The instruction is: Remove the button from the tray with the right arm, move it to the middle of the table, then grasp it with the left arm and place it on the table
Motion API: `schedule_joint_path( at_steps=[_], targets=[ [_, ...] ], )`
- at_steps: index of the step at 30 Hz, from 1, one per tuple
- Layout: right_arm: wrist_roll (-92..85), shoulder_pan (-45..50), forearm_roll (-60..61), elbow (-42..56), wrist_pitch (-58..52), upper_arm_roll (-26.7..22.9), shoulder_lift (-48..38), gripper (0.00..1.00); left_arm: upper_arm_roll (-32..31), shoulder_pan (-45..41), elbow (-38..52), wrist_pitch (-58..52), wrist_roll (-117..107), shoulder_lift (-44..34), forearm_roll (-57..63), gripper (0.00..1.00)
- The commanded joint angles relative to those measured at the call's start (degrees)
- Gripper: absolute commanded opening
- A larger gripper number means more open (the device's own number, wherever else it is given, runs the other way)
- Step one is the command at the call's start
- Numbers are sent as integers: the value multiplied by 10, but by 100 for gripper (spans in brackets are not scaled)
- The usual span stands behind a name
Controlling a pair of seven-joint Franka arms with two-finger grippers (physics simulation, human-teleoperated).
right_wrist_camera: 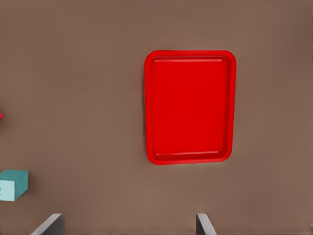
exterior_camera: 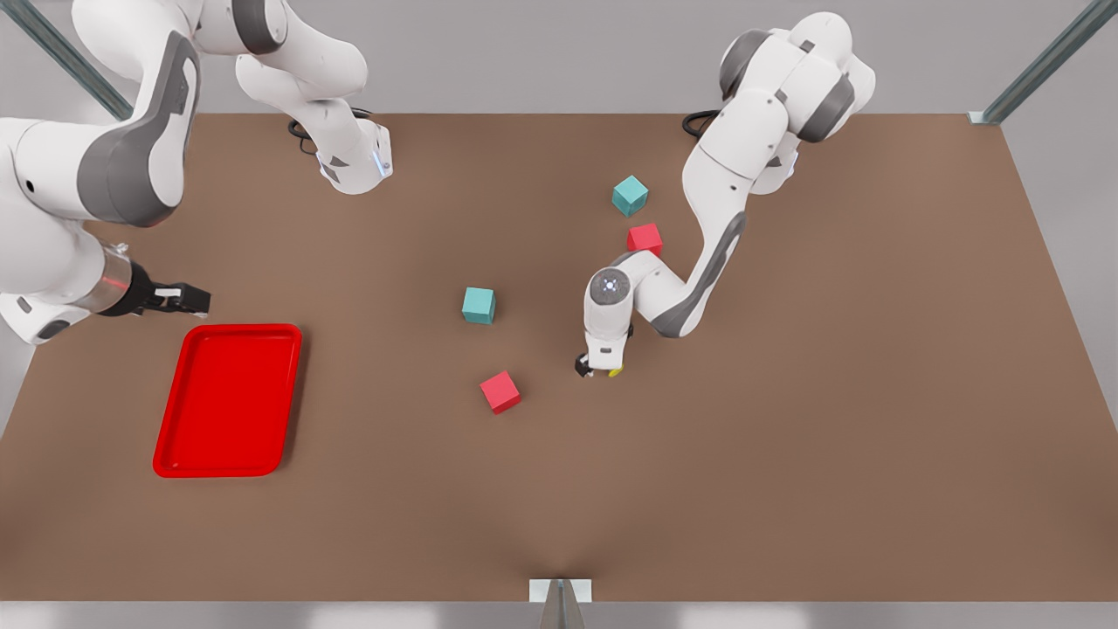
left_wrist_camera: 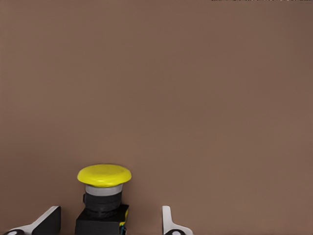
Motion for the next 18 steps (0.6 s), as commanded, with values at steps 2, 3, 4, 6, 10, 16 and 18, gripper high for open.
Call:
schedule_joint_path(
  at_steps=[2, 3, 4, 6, 10, 16, 18],
  targets=[
    [-19, -1, 1, 0, -5, 0, 0, 100, 0, 1, 2, 1, -98, 1, 9, 100],
    [-19, -1, 2, 0, -5, 0, 0, 100, 0, 1, 2, 1, -94, 1, 9, 100],
    [-19, 0, 2, 0, -5, 0, 0, 100, 0, 1, 2, 1, -94, 1, 9, 96],
    [-19, -1, 5, 0, -5, 1, -1, 100, 0, 2, 2, 1, -94, 1, 9, 65],
    [-19, 0, 5, 0, -5, 1, -1, 100, 0, 4, 2, 1, -94, 1, 9, 50],
    [-22, -2, 4, 0, -5, 1, -1, 100, 1, 6, 9, 1, -89, 1, 9, 38],
    [-22, -2, 4, 0, -5, 1, -1, 100, 2, 6, 16, 1, -89, 1, 23, 38]
  ],
)
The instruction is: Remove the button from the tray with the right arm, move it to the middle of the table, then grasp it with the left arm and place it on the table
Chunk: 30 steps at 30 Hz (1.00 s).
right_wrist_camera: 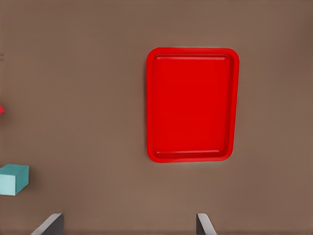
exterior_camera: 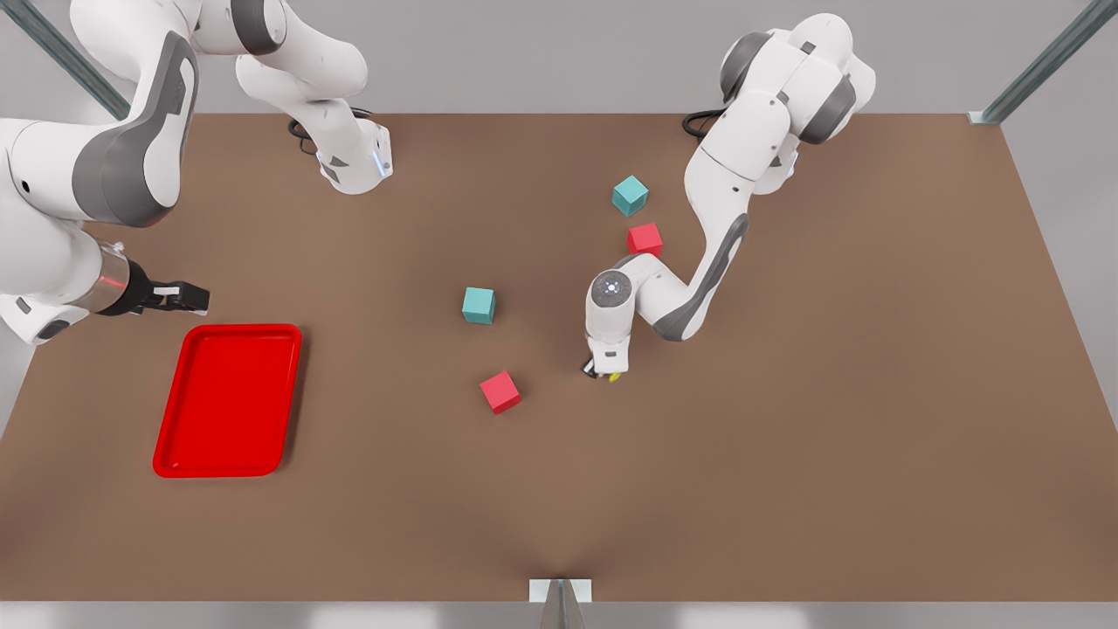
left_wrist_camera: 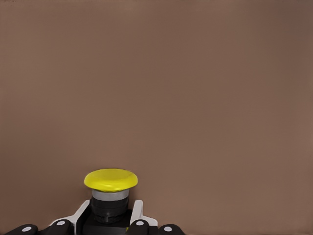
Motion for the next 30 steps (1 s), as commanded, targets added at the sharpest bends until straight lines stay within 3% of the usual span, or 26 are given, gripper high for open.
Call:
schedule_joint_path(
  at_steps=[1, 3, 6, 11, 15, 19, 30],
  targets=[
    [-9, -1, 0, 0, -1, 0, -1, 100, 0, 0, 7, 2, -32, -1, 16, 38],
    [-7, -1, 0, 0, -1, 0, -1, 100, 1, 0, 13, 2, -33, -1, 18, 38],
    [-6, -1, 0, 0, -1, 0, -1, 100, 45, -3, 41, -21, -38, -3, 153, 38],
    [-6, -1, -1, 0, -1, 0, -1, 100, 95, -2, 82, -346, -133, -1, 430, 39],
    [-8, -1, -1, 0, -1, 0, 0, 100, 95, 3, 90, -513, -293, 40, 514, 39],
    [-9, -1, -1, 0, -1, 0, 0, 100, 118, 3, 130, -517, -351, 108, 554, 39],
    [-8, -2, -1, 0, -1, 0, 0, 100, 131, 4, 190, -510, -433, 184, 588, 39]
  ],
)
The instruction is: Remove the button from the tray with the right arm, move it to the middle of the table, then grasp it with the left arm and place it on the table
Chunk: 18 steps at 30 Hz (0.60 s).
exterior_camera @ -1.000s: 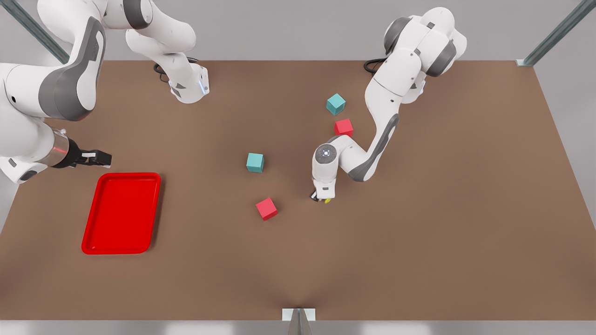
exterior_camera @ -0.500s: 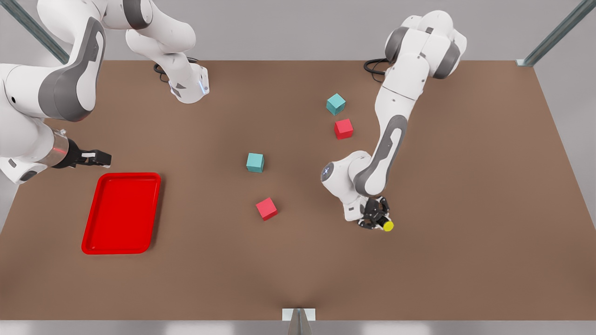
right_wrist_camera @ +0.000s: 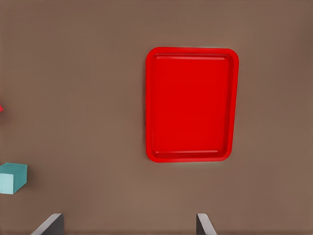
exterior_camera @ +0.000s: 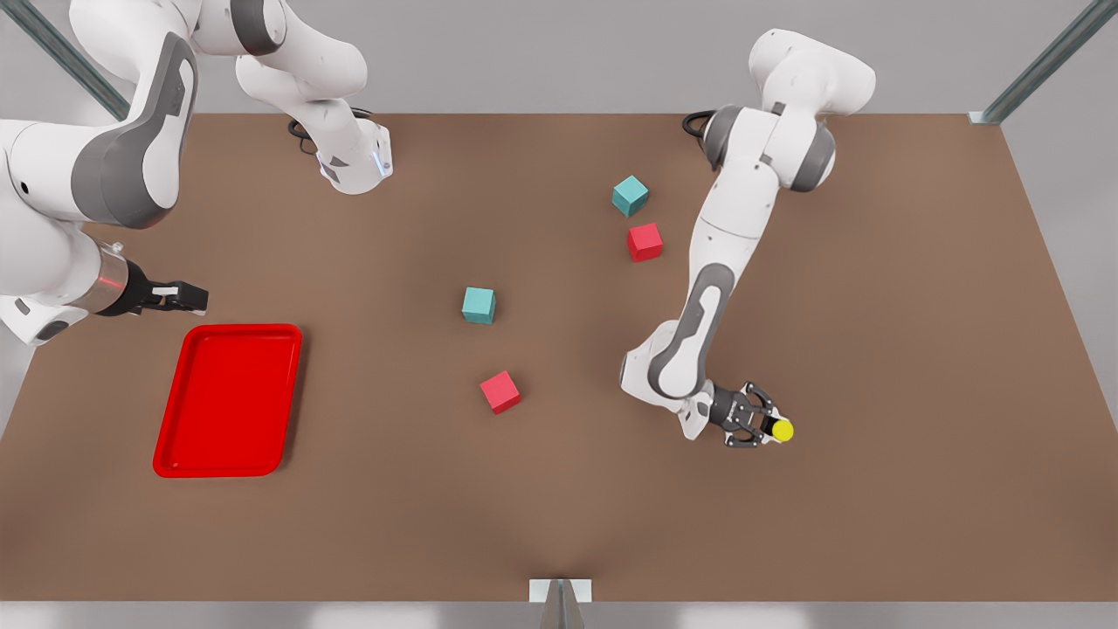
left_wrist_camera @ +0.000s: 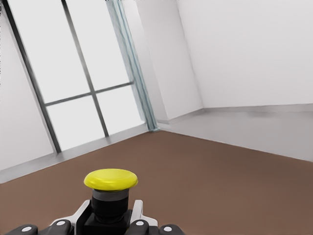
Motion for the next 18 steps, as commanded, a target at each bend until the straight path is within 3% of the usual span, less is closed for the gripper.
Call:
schedule_joint_path(
  at_steps=[1, 11, 12, 13, 14, 15, 18],
  targets=[
    [-2, 0, 0, 0, 0, 0, -1, 100, 1, 0, 4, -2, -194, 4, 11, 39],
    [1, 1, 1, 0, 0, 0, -1, 100, 1, 0, 22, 41, -240, 33, 12, 41],
    [1, 1, 2, 0, 0, 0, -1, 100, 1, 0, 22, 41, -239, 33, 13, 50],
    [1, 1, 2, 0, 0, 0, -1, 100, 1, 0, 22, 41, -238, 34, 22, 67],
    [1, 1, 2, 0, 0, 0, -1, 100, 1, 0, 22, 40, -238, 36, 26, 93],
    [0, 0, 2, 0, -1, 0, -2, 100, 1, 0, 22, 40, -238, 36, 26, 98],
    [-3, -2, 2, 0, -1, 0, -2, 100, 1, 0, 22, 40, -239, 36, 26, 98]
  ],
)
